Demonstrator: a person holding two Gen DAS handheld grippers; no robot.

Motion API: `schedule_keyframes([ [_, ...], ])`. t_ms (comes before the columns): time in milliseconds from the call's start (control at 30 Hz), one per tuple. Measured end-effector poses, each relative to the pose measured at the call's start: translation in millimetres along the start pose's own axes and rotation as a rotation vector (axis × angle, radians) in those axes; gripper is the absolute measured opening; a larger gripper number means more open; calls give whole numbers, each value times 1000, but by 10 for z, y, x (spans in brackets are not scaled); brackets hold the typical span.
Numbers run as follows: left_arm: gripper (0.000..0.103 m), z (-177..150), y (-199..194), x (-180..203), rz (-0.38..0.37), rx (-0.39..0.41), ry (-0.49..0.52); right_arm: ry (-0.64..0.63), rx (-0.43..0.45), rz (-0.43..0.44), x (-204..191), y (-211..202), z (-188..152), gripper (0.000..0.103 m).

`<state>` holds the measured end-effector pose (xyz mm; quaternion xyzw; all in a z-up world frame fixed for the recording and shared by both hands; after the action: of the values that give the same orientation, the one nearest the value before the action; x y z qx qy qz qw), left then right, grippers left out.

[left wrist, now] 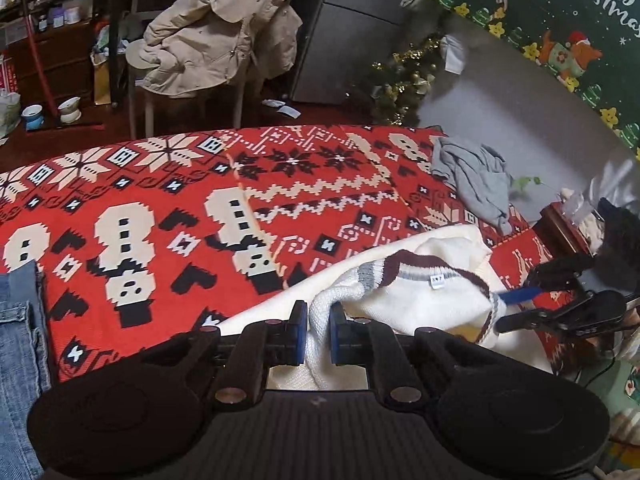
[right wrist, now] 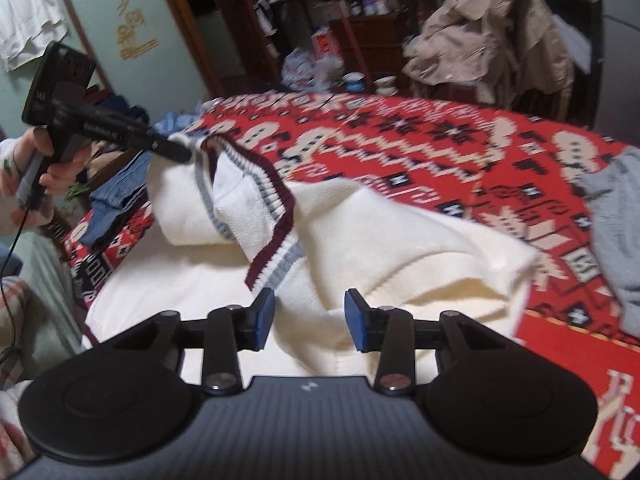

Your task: Fold clothes

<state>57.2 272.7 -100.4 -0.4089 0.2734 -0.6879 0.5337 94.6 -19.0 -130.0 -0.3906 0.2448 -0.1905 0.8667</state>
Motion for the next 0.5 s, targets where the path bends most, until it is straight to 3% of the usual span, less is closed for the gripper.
schedule_keyframes([
  [33, 11, 3, -6, -6, 7, 3, 0, -10, -16, 0, -9, 43, 13, 10],
  [67, 10, 5, -12, -12, 14, 7, 0, -20, -31, 0, -18, 85, 26, 6],
  [233, 10, 292, -68, -63, 101, 40, 23, -120, -9, -130, 9, -61, 408, 6],
  [400, 10, 942, 20, -319, 173, 97, -27, -152, 46, -283, 377, -249, 1268, 6],
  [500, 10, 1351, 185, -520, 220, 126, -65, -175, 53, -339, 583, -133, 1821, 6],
])
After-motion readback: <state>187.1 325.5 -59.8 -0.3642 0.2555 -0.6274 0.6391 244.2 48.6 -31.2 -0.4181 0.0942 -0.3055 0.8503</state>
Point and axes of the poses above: each gripper's, at about its wrist camera, not at the fingertips, and y roughly the way its jaws point, x to its right, z to its top, the point moved 6 cm from there along y, roughly the way its jaws point, and after that the axes turned 7 degrees about -x, right-handed, at the moved point
